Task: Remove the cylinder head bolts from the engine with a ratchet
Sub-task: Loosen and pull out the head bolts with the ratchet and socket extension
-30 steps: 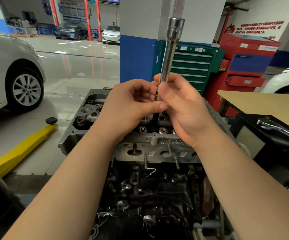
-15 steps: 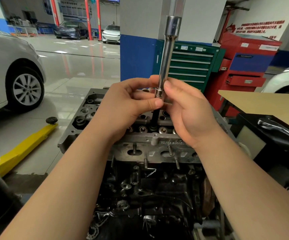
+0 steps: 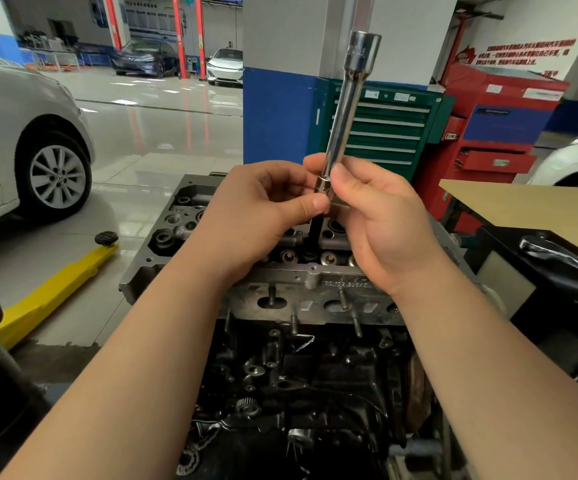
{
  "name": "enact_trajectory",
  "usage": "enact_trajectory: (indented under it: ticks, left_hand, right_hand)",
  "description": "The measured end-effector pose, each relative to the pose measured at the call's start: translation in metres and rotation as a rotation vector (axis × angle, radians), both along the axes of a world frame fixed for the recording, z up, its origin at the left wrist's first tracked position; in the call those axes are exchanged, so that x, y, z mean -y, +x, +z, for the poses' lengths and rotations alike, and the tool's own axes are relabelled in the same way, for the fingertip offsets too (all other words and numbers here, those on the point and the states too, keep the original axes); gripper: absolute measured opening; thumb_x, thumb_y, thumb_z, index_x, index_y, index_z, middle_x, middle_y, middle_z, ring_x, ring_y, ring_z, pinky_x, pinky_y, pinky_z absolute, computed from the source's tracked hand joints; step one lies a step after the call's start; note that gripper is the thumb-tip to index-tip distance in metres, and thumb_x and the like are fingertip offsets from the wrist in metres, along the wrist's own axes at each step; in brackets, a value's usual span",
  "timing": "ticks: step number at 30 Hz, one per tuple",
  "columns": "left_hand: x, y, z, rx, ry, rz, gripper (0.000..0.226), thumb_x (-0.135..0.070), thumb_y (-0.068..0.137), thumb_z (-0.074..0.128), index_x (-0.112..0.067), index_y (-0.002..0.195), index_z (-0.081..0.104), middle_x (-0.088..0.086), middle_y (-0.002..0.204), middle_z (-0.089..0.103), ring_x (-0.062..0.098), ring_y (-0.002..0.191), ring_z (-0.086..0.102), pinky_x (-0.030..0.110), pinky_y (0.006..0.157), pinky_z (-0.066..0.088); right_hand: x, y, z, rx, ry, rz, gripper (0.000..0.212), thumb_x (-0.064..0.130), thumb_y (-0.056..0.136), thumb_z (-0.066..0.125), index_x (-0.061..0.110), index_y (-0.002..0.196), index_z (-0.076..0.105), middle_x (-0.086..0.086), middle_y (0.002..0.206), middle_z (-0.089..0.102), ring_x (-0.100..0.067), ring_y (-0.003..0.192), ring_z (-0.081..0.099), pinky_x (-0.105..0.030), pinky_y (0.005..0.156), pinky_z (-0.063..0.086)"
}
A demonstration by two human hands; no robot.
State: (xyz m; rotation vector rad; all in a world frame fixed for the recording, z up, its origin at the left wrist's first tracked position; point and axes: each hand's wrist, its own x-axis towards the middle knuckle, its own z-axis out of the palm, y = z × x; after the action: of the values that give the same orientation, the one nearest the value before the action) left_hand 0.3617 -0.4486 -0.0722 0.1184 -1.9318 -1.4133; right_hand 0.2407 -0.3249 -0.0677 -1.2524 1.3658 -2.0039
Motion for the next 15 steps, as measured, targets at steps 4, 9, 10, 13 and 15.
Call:
enact_trajectory:
  ticks: [4,9,10,13,15]
  left_hand:
    - [-0.007,0.001,0.005,0.074,-0.159,-0.043,0.036,-0.019,0.082,0.089,-0.018,0.116,0.078,-0.004,0.109,0.080,0.014,0.107,0.074,0.042,0.101,0.058]
    - [-0.004,-0.006,0.002,-0.009,-0.072,0.095,0.042,-0.020,0.066,0.098,-0.014,0.098,0.071,-0.005,0.083,0.073,0.010,0.078,0.069,0.029,0.078,0.059]
    - [-0.002,-0.006,0.001,-0.018,-0.041,0.088,0.039,-0.016,0.067,0.097,-0.013,0.094,0.069,-0.003,0.081,0.071,0.012,0.076,0.067,0.028,0.076,0.059]
    - [0.002,-0.003,0.000,-0.019,0.021,-0.035,0.025,-0.002,0.081,0.085,-0.007,0.102,0.072,0.005,0.093,0.079,0.019,0.090,0.076,0.026,0.082,0.059]
    - [0.000,0.000,0.001,0.018,0.000,-0.120,0.028,0.002,0.090,0.076,-0.003,0.117,0.073,0.007,0.115,0.078,0.021,0.108,0.075,0.030,0.093,0.058]
  right_hand:
    - [0.005,0.003,0.000,-0.043,-0.005,-0.041,0.020,0.017,0.084,0.077,0.013,0.100,0.066,0.004,0.091,0.072,-0.020,0.095,0.070,-0.039,0.091,0.058]
    - [0.003,0.002,0.001,0.016,-0.038,0.031,0.020,0.027,0.099,0.064,0.013,0.107,0.075,-0.007,0.106,0.075,-0.030,0.108,0.071,-0.046,0.101,0.056]
    - [0.001,0.001,0.001,0.032,-0.037,0.037,0.024,0.026,0.101,0.059,0.011,0.110,0.076,-0.010,0.109,0.076,-0.031,0.112,0.071,-0.047,0.103,0.055]
    - [0.001,0.001,0.001,-0.003,-0.007,0.009,0.024,0.019,0.098,0.059,0.007,0.116,0.071,-0.012,0.111,0.073,-0.031,0.112,0.069,-0.050,0.105,0.052]
    - [0.003,0.002,-0.001,-0.040,-0.012,-0.015,0.019,0.016,0.091,0.069,0.010,0.109,0.069,-0.007,0.105,0.070,-0.029,0.107,0.066,-0.051,0.104,0.053]
